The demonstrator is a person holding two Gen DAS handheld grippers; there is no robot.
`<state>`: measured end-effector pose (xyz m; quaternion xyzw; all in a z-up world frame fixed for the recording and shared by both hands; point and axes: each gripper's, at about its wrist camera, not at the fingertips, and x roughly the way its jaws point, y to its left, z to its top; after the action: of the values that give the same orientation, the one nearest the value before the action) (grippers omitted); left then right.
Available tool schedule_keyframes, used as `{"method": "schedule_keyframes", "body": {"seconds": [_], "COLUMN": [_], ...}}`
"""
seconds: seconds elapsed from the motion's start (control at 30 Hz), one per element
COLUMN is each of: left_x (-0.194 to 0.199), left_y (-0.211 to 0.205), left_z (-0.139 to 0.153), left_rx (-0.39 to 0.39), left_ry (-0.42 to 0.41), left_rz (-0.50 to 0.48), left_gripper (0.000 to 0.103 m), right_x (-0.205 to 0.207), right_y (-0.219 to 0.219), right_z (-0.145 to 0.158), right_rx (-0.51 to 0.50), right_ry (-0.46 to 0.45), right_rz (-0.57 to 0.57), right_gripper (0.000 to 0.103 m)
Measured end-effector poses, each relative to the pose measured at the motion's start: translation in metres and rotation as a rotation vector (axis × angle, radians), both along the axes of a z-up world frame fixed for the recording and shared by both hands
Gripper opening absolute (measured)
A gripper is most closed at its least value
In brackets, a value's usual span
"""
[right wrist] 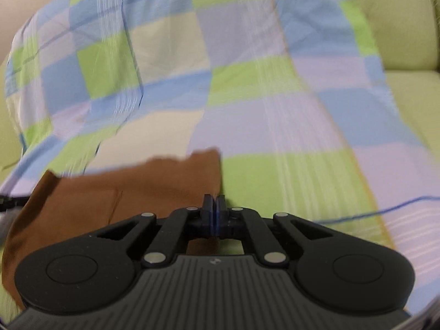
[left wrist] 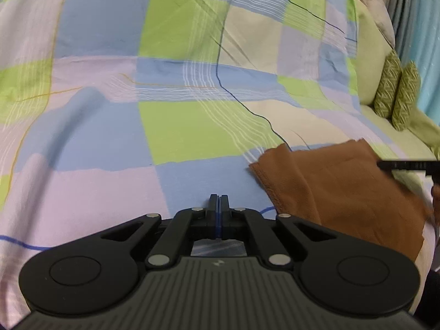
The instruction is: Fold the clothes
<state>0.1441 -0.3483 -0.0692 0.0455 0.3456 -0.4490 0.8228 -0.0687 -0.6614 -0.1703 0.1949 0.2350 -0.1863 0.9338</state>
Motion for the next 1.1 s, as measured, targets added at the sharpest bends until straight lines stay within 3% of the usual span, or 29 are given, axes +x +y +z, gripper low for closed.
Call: {"method": "schedule_keyframes", "body": {"seconds": [0.03,0.07,0.13,0.2,0.3,0.47,0.57,0.7,0.83,0.93,1.1], "left_x": [-0.003,-0.007,-0.013,-0.023,-0.046,-0.071,-0.084,-0.102,-0.111,-0.114,-0.119], "left_y": [0.001,0.002,0.003,0.008,0.018,0.037,0.046,0.056,0.065,0.067,0.066], "left_z": [0.002,0.004,0.006,0.009,0.011,0.009,0.005,0.004,0.0,-0.003,-0.007], "left_rx": [-0.007,-0.007,-0.006,-0.004,0.015,0.045,0.059,0.075,0.068,0.063,0.034], "left_ry": [0.005,0.001,-0.003,-0.012,-0.04,-0.052,-0.053,-0.07,-0.064,-0.065,-0.076], "left_rz": [-0.008,-0.02,-0.036,-0.062,-0.1,-0.113,-0.112,-0.122,-0.12,-0.125,-0.158], "left_gripper": [0.0,0.0,0.0,0.0,0.024,0.025,0.025,0.026,0.036,0.036,0.043], "right_x": [-0.002,-0.004,-0.015,-0.023,-0.033,-0.046,-0.043,-0.028,-0.009,-0.004,-0.003], "right_y": [0.003,0.006,0.016,0.03,0.082,0.17,0.211,0.246,0.263,0.269,0.264], "right_z": [0.002,0.003,0.01,0.017,0.028,0.031,0.025,0.016,0.008,0.011,0.019], "right_rx": [-0.025,-0.049,-0.089,-0.094,-0.145,-0.285,-0.377,-0.47,-0.585,-0.626,-0.629], "right_ry": [0.002,0.005,-0.021,-0.046,-0.064,-0.018,0.027,0.05,0.095,0.094,0.096], "right_rz": [-0.015,-0.031,-0.054,-0.004,0.184,0.434,0.523,0.551,0.555,0.555,0.529], "right_gripper": [0.018,0.033,0.034,0.033,0.033,0.033,0.033,0.033,0.033,0.033,0.006]}}
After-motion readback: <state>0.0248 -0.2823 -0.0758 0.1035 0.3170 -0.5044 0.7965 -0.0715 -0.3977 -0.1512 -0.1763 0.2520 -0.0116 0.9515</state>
